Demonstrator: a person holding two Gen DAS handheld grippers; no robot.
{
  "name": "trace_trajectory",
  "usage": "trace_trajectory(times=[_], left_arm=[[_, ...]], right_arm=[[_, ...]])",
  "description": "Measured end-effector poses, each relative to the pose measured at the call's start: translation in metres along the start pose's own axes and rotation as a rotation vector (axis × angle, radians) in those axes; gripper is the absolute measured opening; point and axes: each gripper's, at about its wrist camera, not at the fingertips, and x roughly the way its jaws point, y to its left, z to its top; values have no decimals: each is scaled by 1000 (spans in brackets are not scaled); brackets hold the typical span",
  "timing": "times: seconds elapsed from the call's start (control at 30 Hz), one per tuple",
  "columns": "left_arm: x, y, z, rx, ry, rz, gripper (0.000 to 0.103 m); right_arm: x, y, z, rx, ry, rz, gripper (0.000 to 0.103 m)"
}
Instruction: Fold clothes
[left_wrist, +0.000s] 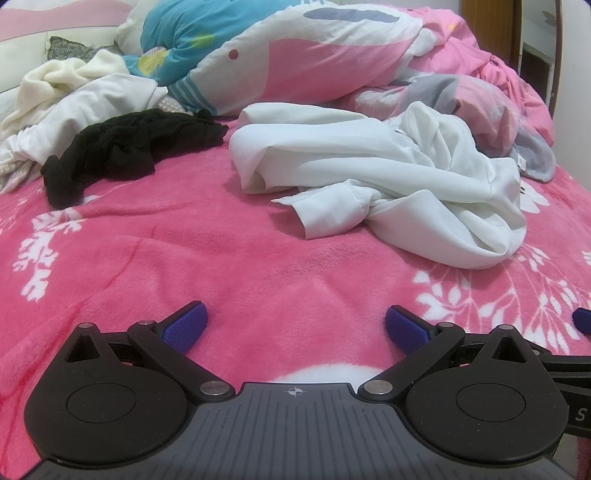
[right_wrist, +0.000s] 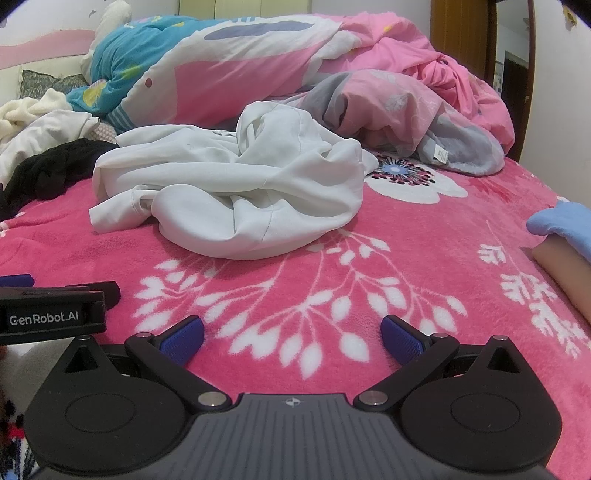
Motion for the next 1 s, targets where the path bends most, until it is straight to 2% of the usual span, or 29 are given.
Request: trace_trajectory(times=[0.23, 0.4, 0.53, 0.6, 0.7, 0.8, 1.0], left_arm=[[-4, -3, -2, 31, 2, 22, 103], [-24, 3, 3, 14, 22, -10, 103], [-55, 3, 9, -9, 32, -15, 103], [-69, 0, 13, -29, 40, -15, 103], [-89, -7, 18, -52, 9, -33, 103], [-102, -19, 21, -38, -3, -63, 103], [-108, -36, 17, -11, 10, -71, 103]], right_arm=[[1, -3, 2, 19, 14, 12, 103], [-8, -7, 7, 46, 51, 19, 103], [-40, -14, 15, 112, 76, 21, 103], [-59, -16, 19, 119, 64, 11, 103], [-89, -19, 26, 109, 40, -22, 103], [-109, -26, 30, 117, 29, -52, 103], [-128, -41, 30, 126, 36, -91, 103]])
